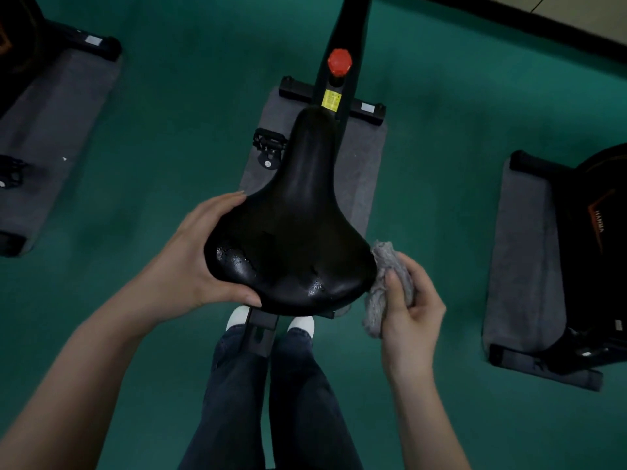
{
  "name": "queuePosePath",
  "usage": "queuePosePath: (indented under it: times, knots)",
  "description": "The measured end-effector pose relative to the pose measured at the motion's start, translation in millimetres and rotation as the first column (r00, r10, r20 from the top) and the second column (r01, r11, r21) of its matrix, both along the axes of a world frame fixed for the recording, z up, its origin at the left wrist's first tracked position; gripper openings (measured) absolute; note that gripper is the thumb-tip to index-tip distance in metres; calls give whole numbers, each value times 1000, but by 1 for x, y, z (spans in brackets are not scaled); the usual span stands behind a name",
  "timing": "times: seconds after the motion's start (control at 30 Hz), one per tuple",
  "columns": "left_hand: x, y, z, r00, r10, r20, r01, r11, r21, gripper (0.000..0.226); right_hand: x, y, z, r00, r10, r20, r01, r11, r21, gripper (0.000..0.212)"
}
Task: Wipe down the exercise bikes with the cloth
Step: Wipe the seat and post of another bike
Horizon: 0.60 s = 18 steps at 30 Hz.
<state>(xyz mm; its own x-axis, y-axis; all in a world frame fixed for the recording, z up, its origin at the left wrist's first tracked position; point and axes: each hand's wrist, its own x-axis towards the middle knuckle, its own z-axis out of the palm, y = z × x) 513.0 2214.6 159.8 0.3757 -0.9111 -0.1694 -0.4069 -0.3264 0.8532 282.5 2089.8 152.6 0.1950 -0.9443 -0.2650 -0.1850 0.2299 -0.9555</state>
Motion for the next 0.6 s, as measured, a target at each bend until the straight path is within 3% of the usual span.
queuePosePath:
  times: [0.2, 0.37, 0.6]
  knots:
    - [0, 0, 2, 1000, -3, 0, 3, 1000, 27, 116, 21, 5, 16, 978, 101, -185, -155, 938, -310, 35]
    - [6, 3, 4, 998, -64, -14, 65, 997, 52, 122, 28, 47, 16, 966, 17, -259, -152, 845, -513, 38]
    - [23, 6, 6, 977, -214, -12, 214, 973, 88, 125, 54, 84, 29, 962, 7, -272, -177, 775, -607, 34]
